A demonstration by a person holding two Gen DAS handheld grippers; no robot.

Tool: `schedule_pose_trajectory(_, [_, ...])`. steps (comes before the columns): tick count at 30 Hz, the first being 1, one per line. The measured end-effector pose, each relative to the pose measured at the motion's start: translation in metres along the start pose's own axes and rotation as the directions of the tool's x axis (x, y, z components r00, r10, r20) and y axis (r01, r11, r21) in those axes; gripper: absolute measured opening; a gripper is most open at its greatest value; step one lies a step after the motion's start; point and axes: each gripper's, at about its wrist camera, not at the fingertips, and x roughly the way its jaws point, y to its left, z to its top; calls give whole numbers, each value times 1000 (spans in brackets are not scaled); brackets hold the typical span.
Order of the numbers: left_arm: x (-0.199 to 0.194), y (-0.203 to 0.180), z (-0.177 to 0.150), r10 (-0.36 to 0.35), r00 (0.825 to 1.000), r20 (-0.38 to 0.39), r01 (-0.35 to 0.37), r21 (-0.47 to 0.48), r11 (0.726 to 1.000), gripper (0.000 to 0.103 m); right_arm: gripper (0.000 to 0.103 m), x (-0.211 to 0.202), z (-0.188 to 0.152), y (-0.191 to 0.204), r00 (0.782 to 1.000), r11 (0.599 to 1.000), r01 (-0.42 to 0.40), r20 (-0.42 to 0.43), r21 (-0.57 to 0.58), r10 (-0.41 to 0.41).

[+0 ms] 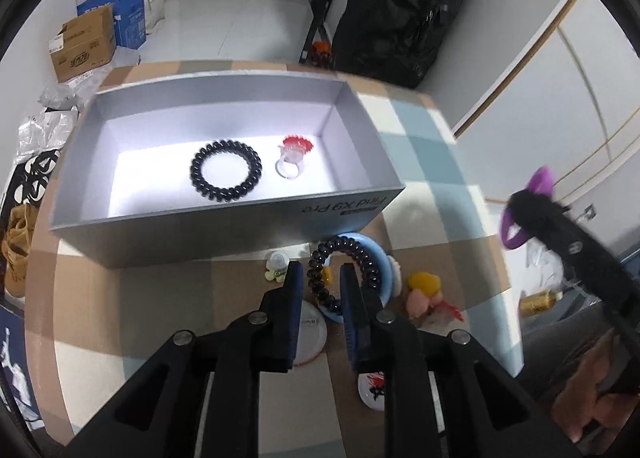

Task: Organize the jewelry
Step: 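Carry the coiled bracelet and purple ring into the silver box while both tools release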

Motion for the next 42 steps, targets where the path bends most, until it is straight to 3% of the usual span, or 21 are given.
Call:
schedule_pose_trajectory(7, [19, -5, 3, 61, 997, -39, -61, 14, 998, 14, 12, -1, 1, -9, 1000, 1000, 4, -7, 27, -4])
schedule_pose_trajectory(11, [12, -3, 4, 79, 997, -13, -79, 19, 997, 6, 12, 0, 3, -8, 1000, 1000, 1, -2, 25, -1])
schedule_pose_trajectory(15, [0, 0, 5, 36, 999, 20, -36, -2, 999, 5, 12, -1, 4, -5, 1000, 1000, -3, 3, 16, 3])
schedule_pose_trajectory(23, [-48, 3, 12, -74, 984, 163, 77, -8, 997, 5, 12, 6, 11, 3, 1000, 1000, -30, 1, 4, 30])
schedule_pose_trajectory(27, [-65, 14, 26, -67, 962, 264, 83, -48, 995, 5, 12, 10, 17, 10, 998, 998, -63, 7, -2, 63])
schedule_pose_trajectory(31, [-69, 32, 41, -32, 950, 311, 68, -104, 992, 5, 12, 16, 29, 21, 993, 993, -114, 24, -21, 114])
schedule_pose_trajectory(42, [-46, 64, 60, 1, 963, 268, 54, -195, 979, 5, 12, 68, 57, 40, 973, 974, -227, -28, -5, 227])
